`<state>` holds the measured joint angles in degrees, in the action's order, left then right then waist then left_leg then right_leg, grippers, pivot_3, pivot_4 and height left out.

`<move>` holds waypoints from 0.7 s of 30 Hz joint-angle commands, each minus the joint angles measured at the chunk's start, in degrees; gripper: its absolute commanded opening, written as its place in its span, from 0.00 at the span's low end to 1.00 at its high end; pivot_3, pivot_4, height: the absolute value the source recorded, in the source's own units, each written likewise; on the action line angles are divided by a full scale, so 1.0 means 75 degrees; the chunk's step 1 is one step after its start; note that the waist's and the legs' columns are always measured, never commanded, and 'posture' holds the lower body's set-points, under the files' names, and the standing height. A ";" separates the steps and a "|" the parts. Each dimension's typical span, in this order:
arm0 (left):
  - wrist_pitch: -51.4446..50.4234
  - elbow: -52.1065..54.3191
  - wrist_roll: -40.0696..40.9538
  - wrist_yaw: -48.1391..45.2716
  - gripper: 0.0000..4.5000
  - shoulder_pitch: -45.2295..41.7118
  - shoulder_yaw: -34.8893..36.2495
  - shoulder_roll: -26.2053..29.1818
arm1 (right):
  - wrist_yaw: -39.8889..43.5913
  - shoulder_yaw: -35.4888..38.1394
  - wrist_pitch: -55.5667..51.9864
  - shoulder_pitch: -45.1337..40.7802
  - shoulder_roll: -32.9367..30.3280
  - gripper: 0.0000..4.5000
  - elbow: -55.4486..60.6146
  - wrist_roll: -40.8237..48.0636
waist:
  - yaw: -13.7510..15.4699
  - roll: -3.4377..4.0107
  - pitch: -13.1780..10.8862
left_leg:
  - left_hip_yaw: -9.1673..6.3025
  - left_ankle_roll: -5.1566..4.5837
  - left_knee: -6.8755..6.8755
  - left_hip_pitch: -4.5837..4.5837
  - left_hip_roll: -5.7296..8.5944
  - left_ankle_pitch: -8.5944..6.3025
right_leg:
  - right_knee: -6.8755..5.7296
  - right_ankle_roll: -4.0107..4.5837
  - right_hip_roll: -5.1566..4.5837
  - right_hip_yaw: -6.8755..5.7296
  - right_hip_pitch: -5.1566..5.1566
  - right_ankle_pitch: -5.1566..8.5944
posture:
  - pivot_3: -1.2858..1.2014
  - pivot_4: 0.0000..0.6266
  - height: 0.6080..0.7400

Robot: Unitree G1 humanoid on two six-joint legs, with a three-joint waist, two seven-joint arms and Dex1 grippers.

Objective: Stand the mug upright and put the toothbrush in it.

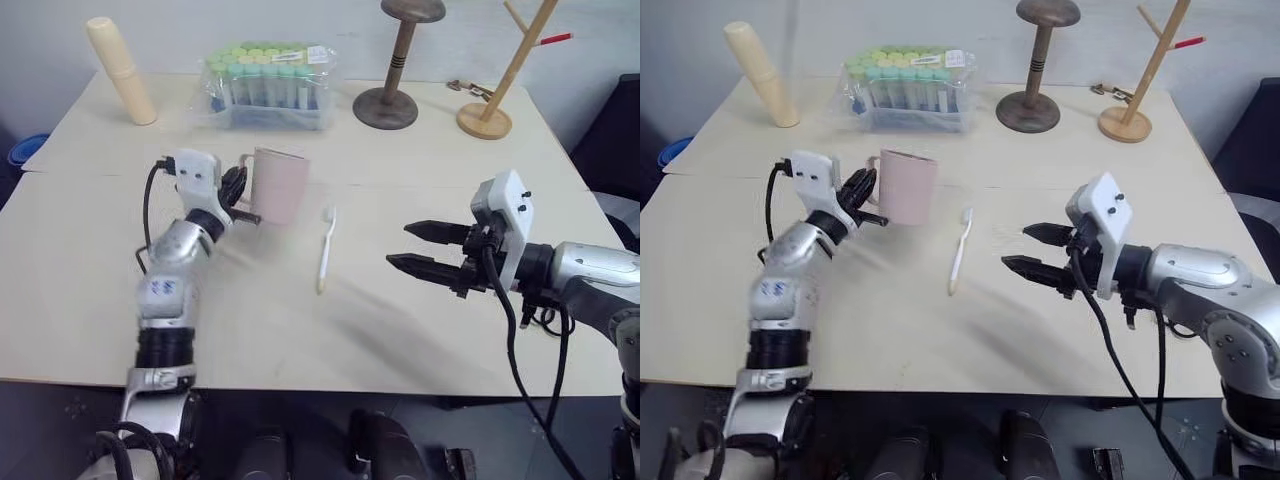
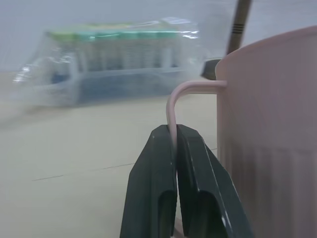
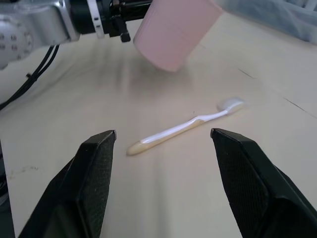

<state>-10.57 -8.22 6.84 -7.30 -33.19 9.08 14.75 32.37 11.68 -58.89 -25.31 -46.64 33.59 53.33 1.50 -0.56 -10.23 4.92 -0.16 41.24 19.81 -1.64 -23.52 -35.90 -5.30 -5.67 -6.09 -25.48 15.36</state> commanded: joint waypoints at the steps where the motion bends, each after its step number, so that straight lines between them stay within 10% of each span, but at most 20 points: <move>1: 0.1871 -0.0484 -0.0680 0.0380 0.01 0.0393 -0.0217 -0.0118 | -0.0105 0.0210 -0.0044 -0.0063 -0.0031 0.71 0.0103 0.0224 | -0.0002 0.0000 0.0000 | 0.0002 -0.0001 -0.0002 -0.0001 0.0000 0.0000 | 0.0001 0.0000 0.0000 0.0000 0.0000 0.0000 | 0.52 0.24 1.00; 5: 0.2067 -0.0502 -0.0521 0.0206 0.01 0.0871 -0.0257 -0.0330 | 0.0301 0.0263 -0.0104 -0.0003 -0.0224 0.71 0.0199 0.0643 | 0.0013 0.0000 0.0000 | -0.0002 -0.0006 -0.0001 0.0004 -0.0001 -0.0003 | 0.0006 0.0000 0.0000 -0.0005 0.0000 0.0000 | 0.52 0.24 1.00; 21: -0.1063 0.3336 0.0463 -0.1317 0.99 0.3244 0.0169 0.1072 | 0.0328 -0.0925 0.0174 -0.0729 0.0148 0.71 -0.0593 -0.0246 | -0.0040 0.0001 0.0003 | -0.0008 -0.0008 -0.0006 -0.0003 -0.0017 -0.0003 | 0.0005 0.0001 0.0000 -0.0001 0.0002 0.0001 | 0.52 0.24 1.00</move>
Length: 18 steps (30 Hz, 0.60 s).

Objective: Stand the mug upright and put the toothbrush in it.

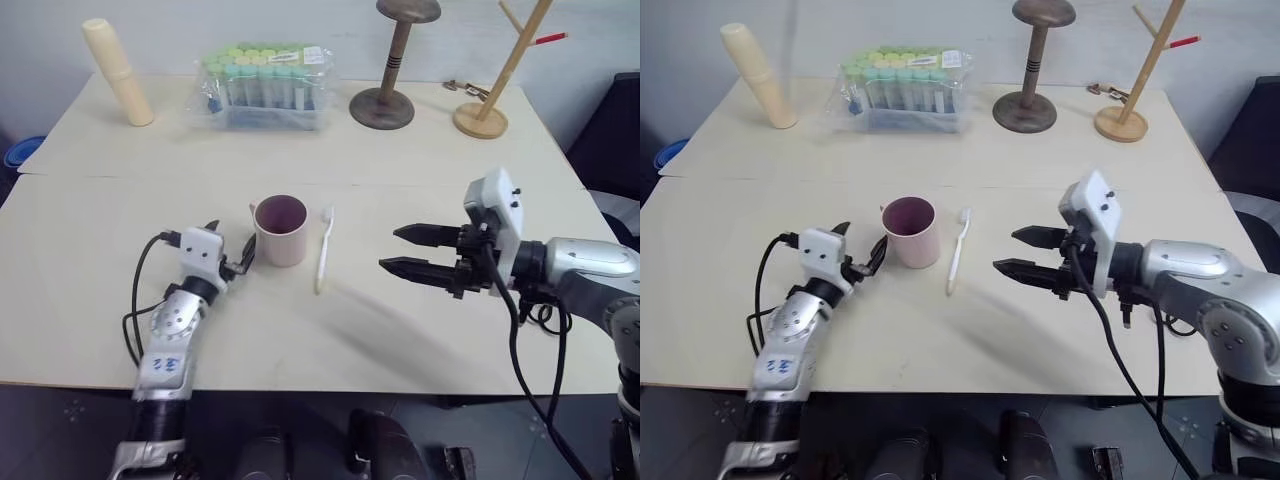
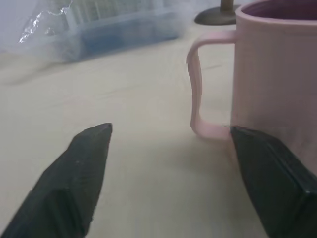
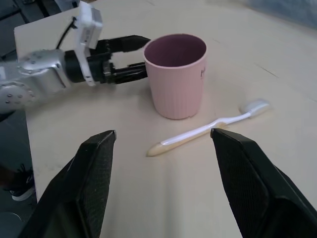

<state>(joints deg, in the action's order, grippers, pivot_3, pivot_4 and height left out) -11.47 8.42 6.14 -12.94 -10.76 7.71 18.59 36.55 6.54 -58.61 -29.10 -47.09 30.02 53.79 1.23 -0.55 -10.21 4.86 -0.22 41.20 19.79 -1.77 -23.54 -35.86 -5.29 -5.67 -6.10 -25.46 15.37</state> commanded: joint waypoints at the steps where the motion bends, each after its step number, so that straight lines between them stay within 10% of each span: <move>1: -0.1522 0.1434 0.0882 -0.0844 0.99 0.0379 0.0528 0.0876 | -0.0365 -0.0425 0.0129 -0.0323 0.0359 0.71 -0.0236 -0.0479 | -0.0007 -0.0001 0.0001 | -0.0005 0.0000 0.0001 0.0001 -0.0003 0.0000 | 0.0001 0.0001 0.0001 -0.0002 0.0000 0.0000 | 0.52 0.24 1.00; 10: -0.6015 0.2444 0.5330 -0.6047 0.99 0.0074 0.2357 0.6389 | -0.2117 -0.1861 -0.0412 -0.2038 0.2769 0.71 -0.3136 -0.2314 | -0.0194 0.0012 -0.0006 | -0.0059 0.0005 0.0003 0.0027 0.0003 0.0002 | 0.0000 0.0025 0.0004 -0.0026 -0.0010 0.0014 | 0.52 0.24 1.00; 18: -0.6279 0.1343 0.6038 -0.7635 0.99 -0.1530 0.1991 0.8333 | -0.2672 -0.1799 -0.0192 -0.3122 0.4621 0.71 -0.5349 -0.3247 | -0.0399 0.0067 -0.0021 | -0.0054 0.0022 -0.0033 0.0048 0.0011 0.0011 | 0.0021 0.0032 0.0024 -0.0060 -0.0025 0.0019 | 0.52 0.24 1.00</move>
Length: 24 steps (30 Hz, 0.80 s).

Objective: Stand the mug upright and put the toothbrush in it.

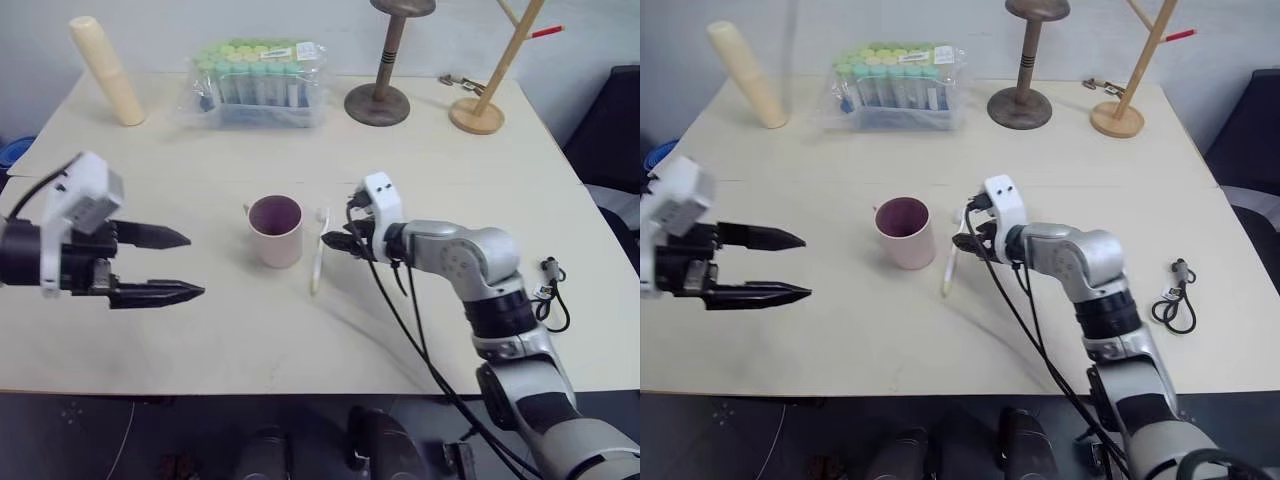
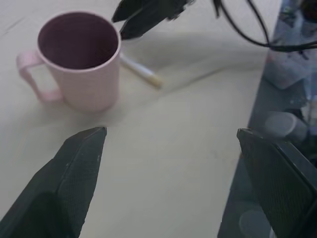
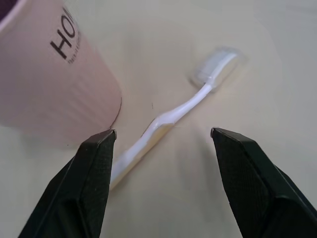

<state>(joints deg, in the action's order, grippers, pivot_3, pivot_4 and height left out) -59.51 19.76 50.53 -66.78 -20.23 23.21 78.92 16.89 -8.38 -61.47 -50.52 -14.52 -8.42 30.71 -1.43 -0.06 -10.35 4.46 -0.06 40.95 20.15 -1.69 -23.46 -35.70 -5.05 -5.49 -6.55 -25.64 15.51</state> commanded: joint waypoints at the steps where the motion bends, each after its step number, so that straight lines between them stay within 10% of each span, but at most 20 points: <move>1: 0.0232 -0.0254 0.0009 -0.0434 0.99 -0.0392 -0.0198 0.0324 | -0.0042 0.0141 0.0290 -0.0325 0.0406 0.71 -0.0364 -0.0284 | -0.0075 0.0003 -0.0002 | 0.0002 0.0001 -0.0001 -0.0001 0.0000 0.0001 | 0.0001 0.0000 0.0000 -0.0001 0.0000 0.0000 | 0.52 0.24 1.00; 12: 0.0861 -0.0494 -0.0650 -0.0149 0.99 -0.0985 -0.1105 -0.0070 | 0.0595 -0.1034 0.1819 -0.0722 0.0957 0.71 -0.1922 -0.2059 | -0.0313 0.0009 -0.0005 | 0.0000 0.0010 -0.0001 -0.0002 -0.0005 0.0006 | -0.0005 0.0001 0.0007 0.0005 -0.0003 0.0001 | 0.52 0.24 1.00; 20: 0.0945 -0.0507 -0.0793 -0.0027 1.00 -0.1166 -0.1315 -0.0311 | 0.0904 -0.1144 0.2197 -0.0798 0.1081 0.21 -0.2473 -0.2767 | -0.0300 0.0009 -0.0005 | -0.0007 0.0010 0.0005 -0.0002 -0.0004 0.0006 | -0.0015 0.0001 0.0003 0.0008 -0.0002 0.0001 | 0.52 0.24 1.00; 24: 0.0952 -0.0558 -0.0823 -0.0038 1.00 -0.1253 -0.1344 -0.0383 | 0.1067 -0.1056 0.2060 -0.0694 0.1029 0.21 -0.2338 -0.2882 | -0.0298 0.0009 -0.0005 | -0.0009 0.0010 0.0005 -0.0002 -0.0005 0.0006 | -0.0016 0.0001 0.0004 0.0008 -0.0002 0.0001 | 0.52 0.24 1.00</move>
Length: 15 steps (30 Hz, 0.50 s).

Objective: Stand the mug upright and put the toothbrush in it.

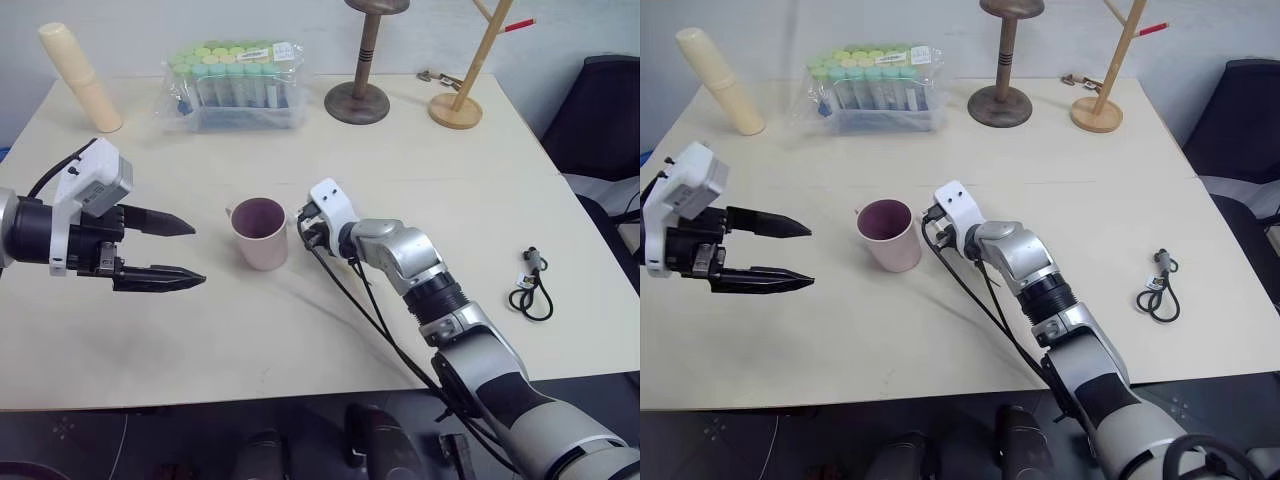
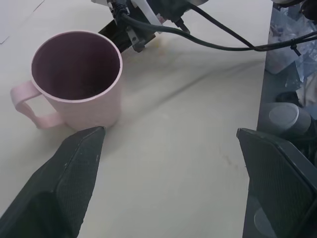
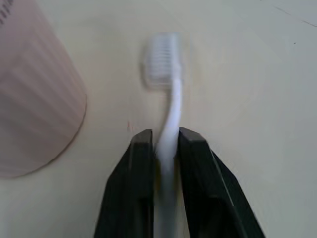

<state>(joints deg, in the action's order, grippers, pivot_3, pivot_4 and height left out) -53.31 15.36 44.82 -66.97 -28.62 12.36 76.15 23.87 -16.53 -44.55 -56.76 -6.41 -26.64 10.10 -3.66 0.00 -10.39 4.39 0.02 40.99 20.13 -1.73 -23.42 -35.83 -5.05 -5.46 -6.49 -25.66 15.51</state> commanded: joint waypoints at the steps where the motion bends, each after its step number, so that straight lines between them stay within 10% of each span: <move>1: 0.0154 0.0010 -0.0090 -0.0018 1.00 -0.0139 0.0083 -0.0030 | 0.0166 0.0054 -0.0198 0.0176 -0.0068 0.18 0.0132 -0.0149 | 0.0000 0.0000 0.0000 | 0.0001 0.0000 0.0000 -0.0001 0.0000 0.0000 | 0.0000 0.0000 -0.0001 0.0002 0.0000 0.0000 | 0.52 0.24 1.00; 4: 0.0194 -0.0020 -0.0130 -0.0019 1.00 -0.0148 0.0059 -0.0080 | 0.0149 0.0148 -0.0231 0.0264 -0.0096 0.04 0.0198 -0.0229 | 0.0017 0.0000 0.0000 | 0.0000 0.0000 0.0000 0.0000 0.0001 0.0000 | -0.0001 0.0000 -0.0001 0.0003 0.0000 0.0000 | 0.52 0.24 1.00; 15: 0.0067 -0.0369 -0.0089 0.0360 1.00 0.0370 0.1028 -0.0435 | -0.1077 0.2578 0.1260 -0.0377 0.0458 0.04 0.0718 0.0701 | 0.0030 0.0003 -0.0003 | -0.0008 0.0000 0.0008 0.0007 0.0003 0.0000 | -0.0004 0.0000 -0.0006 0.0002 -0.0001 0.0000 | 0.52 0.24 1.00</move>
<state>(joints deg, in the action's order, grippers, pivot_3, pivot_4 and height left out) -52.67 13.16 44.38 -65.24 -25.89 16.32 72.73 16.62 -0.46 -38.33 -55.95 -4.60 -25.12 12.10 -3.44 0.03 -10.41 4.34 0.03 41.03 20.19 -1.72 -23.41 -35.85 -5.05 -5.48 -6.49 -25.69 15.51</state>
